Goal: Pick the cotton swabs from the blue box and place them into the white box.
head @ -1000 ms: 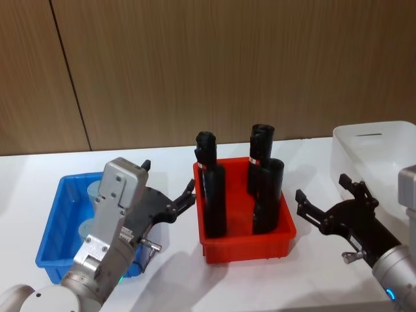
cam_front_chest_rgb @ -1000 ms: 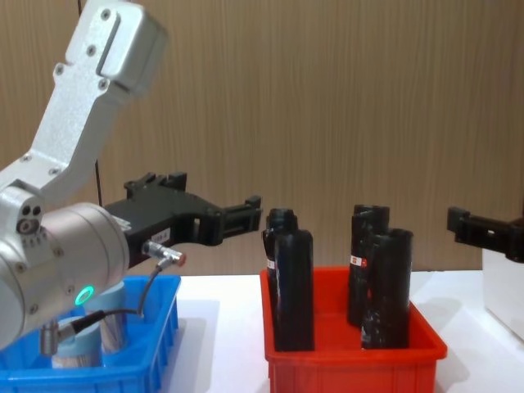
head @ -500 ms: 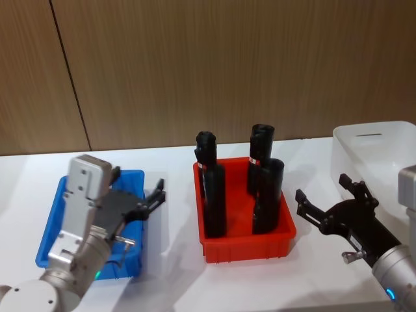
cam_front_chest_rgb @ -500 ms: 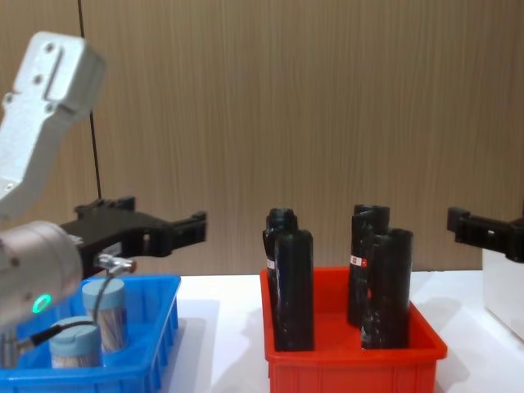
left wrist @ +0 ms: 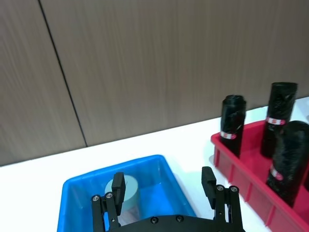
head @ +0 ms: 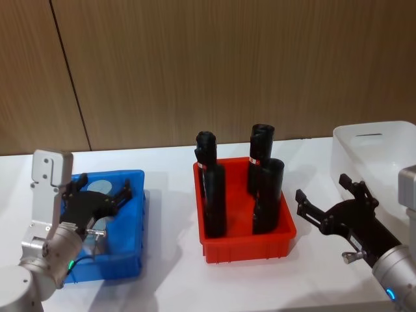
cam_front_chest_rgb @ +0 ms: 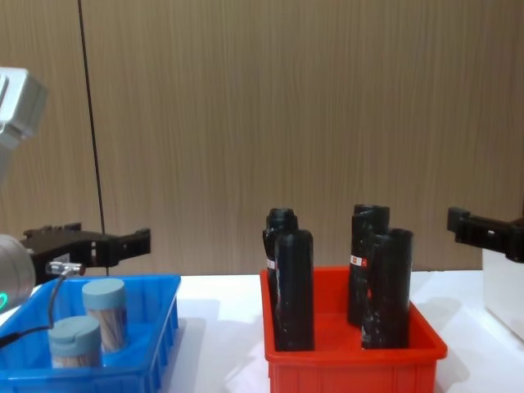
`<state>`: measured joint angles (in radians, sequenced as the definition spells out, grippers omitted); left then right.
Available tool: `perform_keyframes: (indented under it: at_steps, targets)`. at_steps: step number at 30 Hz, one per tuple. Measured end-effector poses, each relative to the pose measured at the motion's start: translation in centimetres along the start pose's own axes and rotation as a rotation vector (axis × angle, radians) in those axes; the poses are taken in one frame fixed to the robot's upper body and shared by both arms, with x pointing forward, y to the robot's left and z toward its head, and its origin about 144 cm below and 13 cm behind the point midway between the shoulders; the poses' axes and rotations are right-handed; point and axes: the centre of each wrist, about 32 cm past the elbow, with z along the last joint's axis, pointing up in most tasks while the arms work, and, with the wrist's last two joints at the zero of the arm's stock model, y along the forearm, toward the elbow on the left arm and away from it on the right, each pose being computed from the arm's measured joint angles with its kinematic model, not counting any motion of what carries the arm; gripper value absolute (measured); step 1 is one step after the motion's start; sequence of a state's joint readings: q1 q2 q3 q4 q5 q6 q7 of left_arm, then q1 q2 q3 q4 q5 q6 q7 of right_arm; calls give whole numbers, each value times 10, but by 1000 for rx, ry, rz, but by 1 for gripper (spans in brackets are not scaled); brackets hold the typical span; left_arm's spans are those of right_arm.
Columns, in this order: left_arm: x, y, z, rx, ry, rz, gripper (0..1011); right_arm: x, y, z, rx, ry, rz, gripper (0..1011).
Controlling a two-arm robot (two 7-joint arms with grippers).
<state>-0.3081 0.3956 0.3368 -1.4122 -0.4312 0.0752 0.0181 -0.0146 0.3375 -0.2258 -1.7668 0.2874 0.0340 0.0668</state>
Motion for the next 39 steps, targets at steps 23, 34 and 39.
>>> perform_keyframes:
  at_steps: [23,34,39]
  targets:
    - [22,-13,-6,162,111,28,1000,0,0,0,0,0,0,1002]
    - [18,-8,-10,207,162,9,1000,0,0,0,0,0,0,1001]
    - [16,-5,-11,227,175,7,1000,0,0,0,0,0,0,1002]
